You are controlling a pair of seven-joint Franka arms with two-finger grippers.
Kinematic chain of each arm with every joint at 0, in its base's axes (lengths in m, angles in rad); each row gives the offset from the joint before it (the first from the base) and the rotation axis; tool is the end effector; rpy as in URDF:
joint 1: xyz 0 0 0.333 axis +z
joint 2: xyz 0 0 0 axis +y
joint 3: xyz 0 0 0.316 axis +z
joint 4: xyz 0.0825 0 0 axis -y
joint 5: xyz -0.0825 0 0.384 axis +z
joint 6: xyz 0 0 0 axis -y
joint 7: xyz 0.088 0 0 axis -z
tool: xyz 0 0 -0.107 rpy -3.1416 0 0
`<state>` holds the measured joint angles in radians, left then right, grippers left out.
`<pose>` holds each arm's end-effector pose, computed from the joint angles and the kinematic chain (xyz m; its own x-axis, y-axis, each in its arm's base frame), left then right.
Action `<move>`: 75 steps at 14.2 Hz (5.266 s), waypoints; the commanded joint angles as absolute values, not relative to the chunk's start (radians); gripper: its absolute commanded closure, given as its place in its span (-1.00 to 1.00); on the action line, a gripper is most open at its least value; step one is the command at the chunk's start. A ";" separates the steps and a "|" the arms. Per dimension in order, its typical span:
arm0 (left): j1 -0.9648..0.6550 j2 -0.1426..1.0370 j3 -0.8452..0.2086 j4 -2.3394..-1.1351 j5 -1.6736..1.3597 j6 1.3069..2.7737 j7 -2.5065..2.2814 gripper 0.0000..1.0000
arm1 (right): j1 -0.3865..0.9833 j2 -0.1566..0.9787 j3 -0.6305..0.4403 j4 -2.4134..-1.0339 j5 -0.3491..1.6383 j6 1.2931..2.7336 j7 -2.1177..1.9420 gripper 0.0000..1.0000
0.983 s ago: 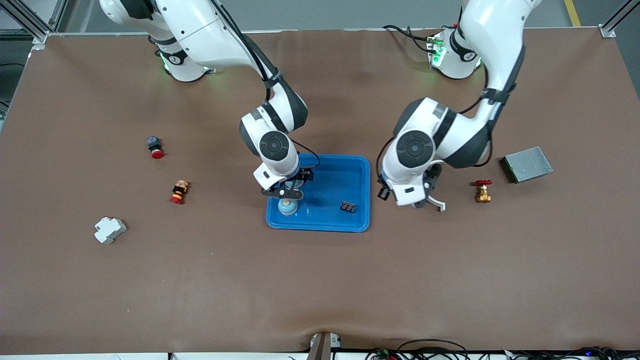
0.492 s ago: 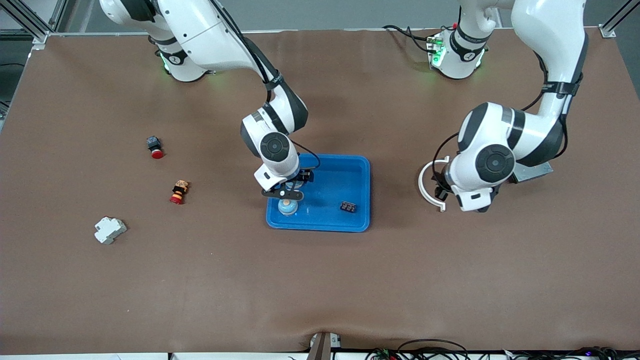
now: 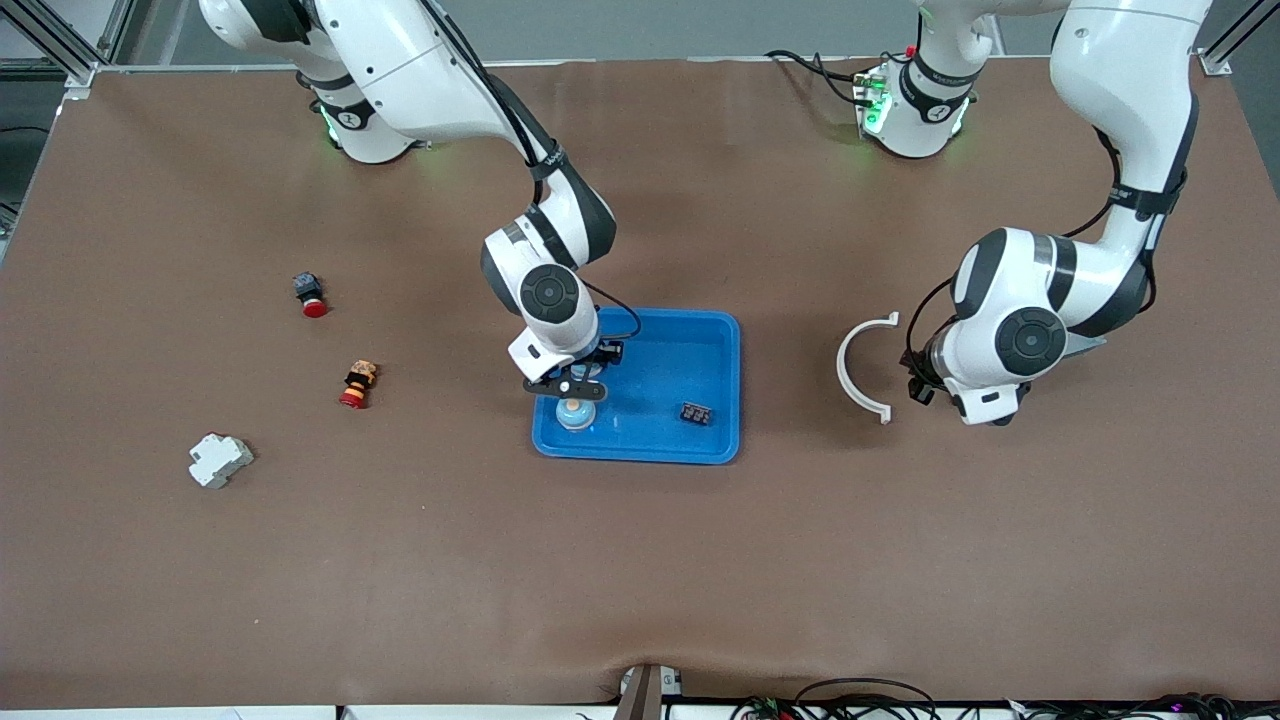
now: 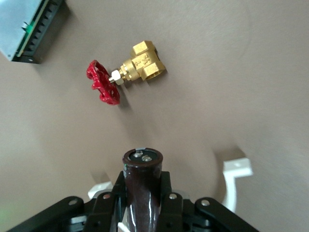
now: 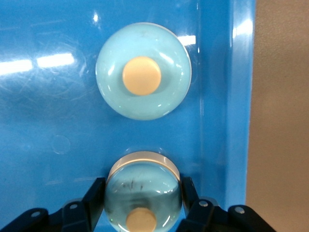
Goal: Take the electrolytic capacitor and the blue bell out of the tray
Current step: 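Carry the bell with the right gripper while the left gripper lowers the capacitor, then lower the bell with the right gripper while the left gripper grasps another capacitor, then release the bell with the right gripper while the left gripper carries the capacitor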
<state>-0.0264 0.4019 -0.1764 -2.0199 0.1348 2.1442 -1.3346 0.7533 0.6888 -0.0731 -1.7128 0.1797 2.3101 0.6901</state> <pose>0.5605 -0.1084 0.2335 0.4942 0.8683 -0.0420 0.8328 -0.4868 -0.2638 0.5104 0.4227 0.1831 0.9855 -0.1213 -0.1184 -0.1221 -0.9925 0.0006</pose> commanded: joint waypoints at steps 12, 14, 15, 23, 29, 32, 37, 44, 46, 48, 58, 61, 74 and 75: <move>-0.017 0.459 -0.183 -2.086 0.166 2.292 -1.355 -0.47 | 0.528 0.287 -0.092 -1.700 0.190 1.837 0.337 0.37; -0.017 0.454 -0.184 -2.083 0.167 2.290 -1.355 -1.00 | 0.419 0.258 -0.092 -1.692 0.178 1.780 0.182 0.37; -0.017 0.451 -0.183 -2.082 0.166 2.289 -1.353 -1.00 | 0.364 0.253 -0.092 -1.687 0.167 1.757 0.097 0.37; -0.023 0.413 -0.250 -1.959 0.153 2.191 -1.419 -1.00 | 0.075 0.322 -0.091 -1.690 0.012 1.856 -0.343 0.37; -0.150 0.442 -0.281 -1.816 0.152 2.177 -1.609 -1.00 | -0.001 0.419 -0.091 -1.716 -0.021 2.023 -0.506 0.37; -0.242 0.521 -0.279 -1.712 0.153 2.177 -1.704 -1.00 | -0.021 0.471 -0.091 -1.721 -0.021 2.042 -0.532 0.37; -0.357 0.658 -0.270 -1.556 0.164 2.192 -1.848 -1.00 | -0.017 0.494 -0.089 -1.836 -0.018 2.182 -0.540 0.35; -0.432 0.768 -0.246 -1.482 0.166 2.331 -1.934 -0.72 | -0.029 0.531 -0.089 -1.881 -0.015 2.243 -0.540 0.30; -0.491 0.793 -0.187 -1.482 0.164 2.359 -1.951 -0.56 | -0.028 0.532 -0.087 -1.914 -0.008 2.282 -0.540 0.27; -0.523 0.817 -0.153 -1.482 0.164 2.375 -1.968 -0.47 | -0.028 0.534 -0.087 -1.928 -0.006 2.310 -0.540 0.26; -0.535 0.830 -0.150 -1.482 0.166 2.390 -1.968 1.00 | -0.029 0.561 -0.087 -1.930 -0.006 2.333 -0.540 0.26; -0.525 0.790 -0.150 -1.480 0.166 2.378 -1.967 1.00 | -0.031 0.561 -0.087 -1.930 -0.006 2.333 -0.540 0.13; -0.388 0.571 -0.163 -1.486 0.152 2.123 -1.850 1.00 | -0.017 0.519 -0.083 -1.884 0.095 2.166 -0.464 -1.00; -0.373 0.562 -0.163 -1.489 0.150 2.091 -1.833 1.00 | -0.014 0.511 -0.081 -1.864 0.130 2.119 -0.416 -1.00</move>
<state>-0.4073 0.6032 -0.1519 -1.4601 0.1443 2.1429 -1.8648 -0.0089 0.5474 -0.0949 -1.8887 0.0770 2.2026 -0.4856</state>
